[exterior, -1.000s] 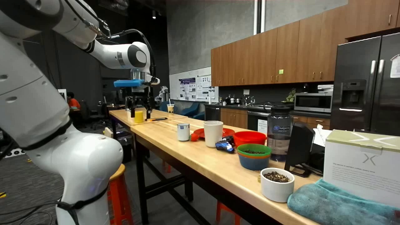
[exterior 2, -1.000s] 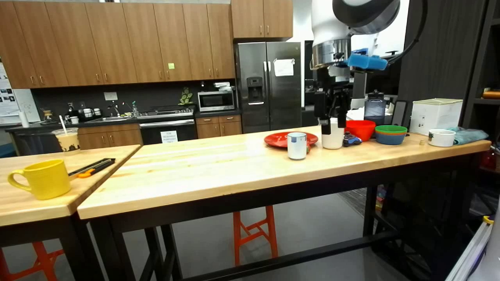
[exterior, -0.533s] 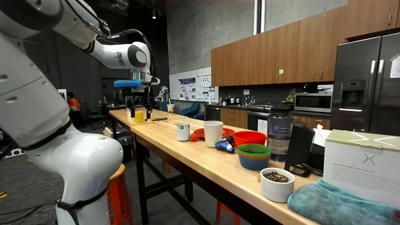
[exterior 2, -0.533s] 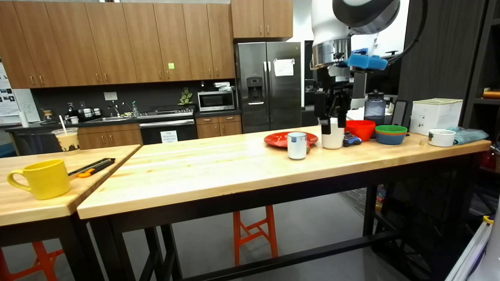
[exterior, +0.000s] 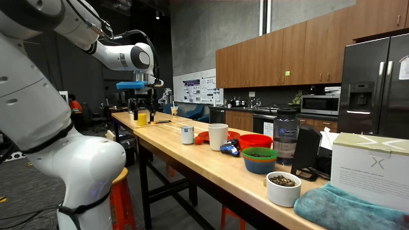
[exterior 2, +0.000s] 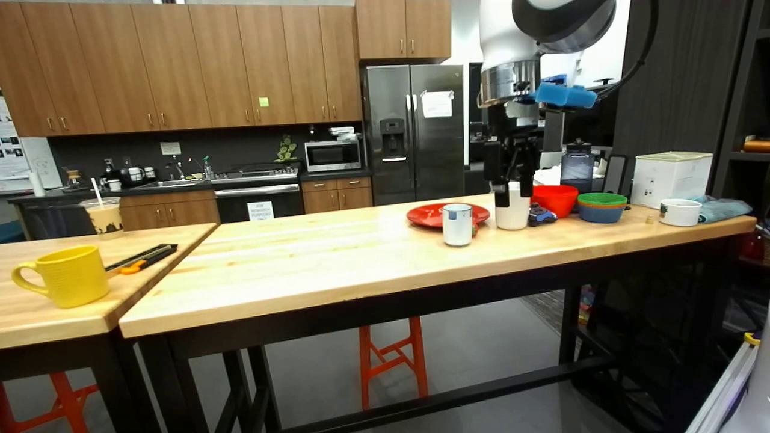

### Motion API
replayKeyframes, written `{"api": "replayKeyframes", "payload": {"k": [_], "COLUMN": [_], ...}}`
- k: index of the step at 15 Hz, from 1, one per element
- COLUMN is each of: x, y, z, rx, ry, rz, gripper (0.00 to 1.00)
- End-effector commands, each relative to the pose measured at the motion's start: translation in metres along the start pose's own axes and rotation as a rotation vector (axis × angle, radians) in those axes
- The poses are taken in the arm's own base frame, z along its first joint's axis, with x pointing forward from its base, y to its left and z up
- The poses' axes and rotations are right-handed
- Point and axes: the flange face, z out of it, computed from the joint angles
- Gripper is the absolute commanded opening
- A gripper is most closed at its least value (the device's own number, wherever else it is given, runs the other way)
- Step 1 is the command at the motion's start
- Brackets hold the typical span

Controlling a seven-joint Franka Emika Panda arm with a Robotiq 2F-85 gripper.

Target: Pick up the red plush toy from the table and place it on the red plate

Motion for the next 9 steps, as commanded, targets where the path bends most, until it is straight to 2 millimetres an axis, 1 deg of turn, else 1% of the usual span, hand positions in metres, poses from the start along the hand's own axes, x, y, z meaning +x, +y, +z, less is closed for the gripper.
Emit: {"api": "replayKeyframes", "payload": {"k": [1, 2, 6, 9], "x": [0.000, -0.001, 0.001, 0.010], "y": [0.000, -0.002, -0.009, -0.007], "z": [-0.001, 0.001, 0.019, 0.035], "rx": [0.000, 0.003, -0.013, -0.039], "ry": [-0.001, -0.006, -0.026, -0.037], "rz": [0.000, -0.002, -0.021, -0.018], "gripper": [1.00, 1.00, 1.00, 1.00]}}
